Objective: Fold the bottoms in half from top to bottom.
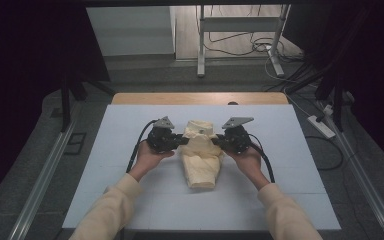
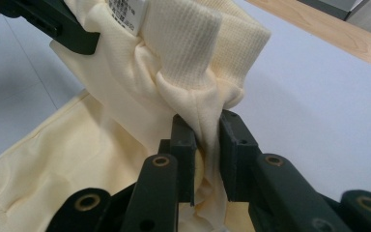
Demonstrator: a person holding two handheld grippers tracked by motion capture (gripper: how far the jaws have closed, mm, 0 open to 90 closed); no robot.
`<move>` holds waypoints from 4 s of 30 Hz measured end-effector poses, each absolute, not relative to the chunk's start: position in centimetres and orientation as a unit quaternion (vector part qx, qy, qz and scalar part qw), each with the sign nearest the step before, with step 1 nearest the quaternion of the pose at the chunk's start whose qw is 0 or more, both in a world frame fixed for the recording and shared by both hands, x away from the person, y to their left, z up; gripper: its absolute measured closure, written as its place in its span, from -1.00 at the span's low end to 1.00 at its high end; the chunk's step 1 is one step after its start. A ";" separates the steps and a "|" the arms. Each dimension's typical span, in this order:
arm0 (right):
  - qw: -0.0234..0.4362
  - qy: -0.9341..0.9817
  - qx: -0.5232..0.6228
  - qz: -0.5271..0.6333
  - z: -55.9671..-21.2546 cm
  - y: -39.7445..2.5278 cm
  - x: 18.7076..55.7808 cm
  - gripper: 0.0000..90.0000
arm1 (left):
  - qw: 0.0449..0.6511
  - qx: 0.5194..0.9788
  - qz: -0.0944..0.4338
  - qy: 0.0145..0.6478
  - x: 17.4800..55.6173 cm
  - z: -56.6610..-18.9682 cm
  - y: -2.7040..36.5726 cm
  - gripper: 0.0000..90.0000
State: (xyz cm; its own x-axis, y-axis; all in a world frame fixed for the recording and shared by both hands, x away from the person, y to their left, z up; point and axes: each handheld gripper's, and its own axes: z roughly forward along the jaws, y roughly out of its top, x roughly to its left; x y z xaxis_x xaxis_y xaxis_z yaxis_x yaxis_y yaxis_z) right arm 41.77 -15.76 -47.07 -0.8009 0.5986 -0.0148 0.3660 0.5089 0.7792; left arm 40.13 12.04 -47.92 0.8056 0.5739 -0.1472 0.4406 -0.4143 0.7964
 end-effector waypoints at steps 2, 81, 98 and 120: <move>0.142 0.857 0.281 0.408 -47.1 -15.8 41.7 0.71 | 0.448 0.838 0.073 0.303 40.1 -48.0 12.0 0.73; 0.131 0.877 0.252 0.388 -48.6 -16.8 37.6 0.60 | 0.416 0.863 0.053 0.283 36.6 -50.2 10.5 0.56; 0.098 0.867 0.265 0.412 -48.0 -17.9 36.5 0.13 | 0.413 0.852 0.054 0.317 34.9 -48.5 11.3 -0.26; 0.095 0.848 0.314 0.416 -45.9 -19.3 36.1 0.37 | 0.437 0.823 0.077 0.355 34.6 -46.8 14.7 -0.31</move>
State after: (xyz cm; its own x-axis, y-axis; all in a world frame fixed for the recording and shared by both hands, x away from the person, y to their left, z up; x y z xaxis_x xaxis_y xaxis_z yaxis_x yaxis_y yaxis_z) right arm 36.12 -19.31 -45.93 -0.7850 0.6114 0.1000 0.4537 0.4575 0.7648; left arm 34.57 14.67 -46.84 0.7365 0.6512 -0.1830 0.5167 -0.3671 0.7735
